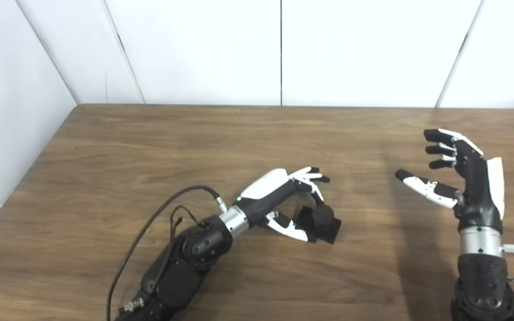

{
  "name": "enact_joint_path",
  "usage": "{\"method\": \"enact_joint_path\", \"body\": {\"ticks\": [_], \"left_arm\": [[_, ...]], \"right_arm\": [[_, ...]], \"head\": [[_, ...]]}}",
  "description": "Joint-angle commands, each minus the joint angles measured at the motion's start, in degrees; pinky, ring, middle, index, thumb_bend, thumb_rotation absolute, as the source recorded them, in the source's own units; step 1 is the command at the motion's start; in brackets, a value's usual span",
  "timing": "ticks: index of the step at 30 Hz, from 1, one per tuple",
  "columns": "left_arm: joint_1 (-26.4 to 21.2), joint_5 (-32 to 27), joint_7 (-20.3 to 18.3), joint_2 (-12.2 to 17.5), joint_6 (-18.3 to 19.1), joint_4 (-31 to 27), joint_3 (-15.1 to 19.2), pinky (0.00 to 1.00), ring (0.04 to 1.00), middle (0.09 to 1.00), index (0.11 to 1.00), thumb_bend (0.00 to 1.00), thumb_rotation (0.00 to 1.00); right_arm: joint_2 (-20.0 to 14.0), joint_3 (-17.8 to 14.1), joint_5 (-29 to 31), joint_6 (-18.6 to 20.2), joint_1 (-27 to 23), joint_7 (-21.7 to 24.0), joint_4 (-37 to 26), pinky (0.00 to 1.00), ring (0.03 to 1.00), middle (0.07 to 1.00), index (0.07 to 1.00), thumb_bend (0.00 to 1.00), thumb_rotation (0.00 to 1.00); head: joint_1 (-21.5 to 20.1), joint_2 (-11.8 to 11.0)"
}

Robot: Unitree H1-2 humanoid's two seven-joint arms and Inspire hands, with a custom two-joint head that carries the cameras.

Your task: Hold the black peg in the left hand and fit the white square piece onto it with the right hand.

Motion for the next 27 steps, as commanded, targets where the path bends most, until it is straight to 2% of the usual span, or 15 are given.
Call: {"method": "enact_joint_path", "body": {"ticks": [1, 3, 4, 5, 9, 11, 15, 18, 22, 27], "left_arm": [[0.0, 0.6, -1.1, 0.9, 0.2, -1.1, -0.4, 0.86, 0.982, 0.904, 0.490, 0.52, 0.08], [0.3, 0.4, -1.5, 1.5, 0.4, -1.8, -0.2, 0.87, 0.982, 0.906, 0.490, 0.52, 0.08], [0.4, 0.3, -1.7, 1.9, 0.5, -2.0, -0.2, 0.87, 0.983, 0.909, 0.491, 0.52, 0.08], [0.6, 0.0, -1.9, 2.3, 0.2, -2.1, 0.0, 0.88, 0.981, 0.911, 0.491, 0.52, 0.08], [1.2, -1.3, -2.5, 3.2, -0.5, -2.5, 0.6, 0.84, 0.969, 0.905, 0.492, 0.52, 0.08], [1.3, -1.6, -2.9, 3.4, -0.3, -3.0, 0.7, 0.84, 0.965, 0.904, 0.492, 0.52, 0.08], [1.2, -1.7, -3.5, 3.3, 0.1, -3.3, 0.4, 0.84, 0.964, 0.906, 0.493, 0.52, 0.08], [1.3, -1.8, -3.5, 3.2, 0.1, -3.2, 0.4, 0.83, 0.962, 0.906, 0.492, 0.52, 0.08], [1.5, -2.2, -3.5, 3.5, 0.0, -3.3, 0.6, 0.84, 0.965, 0.906, 0.492, 0.52, 0.08], [1.7, -2.6, -2.8, 3.7, -1.6, -2.3, 1.1, 0.84, 0.962, 0.901, 0.492, 0.52, 0.08]], "right_arm": [[-0.1, -0.3, -0.3, -0.3, -2.5, -0.5, -2.4, 0.55, 0.672, 0.729, 0.692, 0.67, 0.02], [0.0, -0.3, -0.5, 0.1, -2.6, -0.5, -2.9, 0.55, 0.670, 0.732, 0.691, 0.67, 0.02], [0.1, -0.5, -0.7, 0.8, -2.7, -0.4, -3.4, 0.55, 0.675, 0.736, 0.694, 0.67, 0.03], [0.2, -0.6, -1.1, 1.2, -2.9, -0.7, -3.7, 0.56, 0.680, 0.737, 0.697, 0.67, 0.04], [-0.8, -1.3, -2.4, 1.8, -3.6, -1.0, -4.9, 0.57, 0.670, 0.737, 0.704, 0.66, 0.06], [-1.9, -2.4, -2.4, 2.2, -4.3, -0.7, -5.6, 0.56, 0.674, 0.742, 0.705, 0.65, 0.06], [-5.2, -4.5, -2.2, 5.6, -6.6, 1.9, -8.2, 0.58, 0.695, 0.748, 0.706, 0.65, 0.06], [-9.8, -5.2, -3.0, 6.6, -9.1, 4.3, -8.8, 0.54, 0.690, 0.745, 0.700, 0.66, 0.08], [-15.3, -4.9, -3.7, 7.9, -12.4, 7.7, -8.4, 0.52, 0.685, 0.746, 0.702, 0.66, 0.11], [-21.6, -3.1, -4.9, 10.0, -17.6, 13.2, -5.7, 0.54, 0.687, 0.741, 0.696, 0.69, 0.13]], "head": [[-0.1, 0.0], [-7.1, -0.4], [-7.1, -0.4], [-10.4, -0.7], [-14.5, -1.1], [-14.7, -1.2], [-15.2, -1.4], [-17.4, -2.0], [-19.9, -2.9], [-20.4, -3.1]]}}
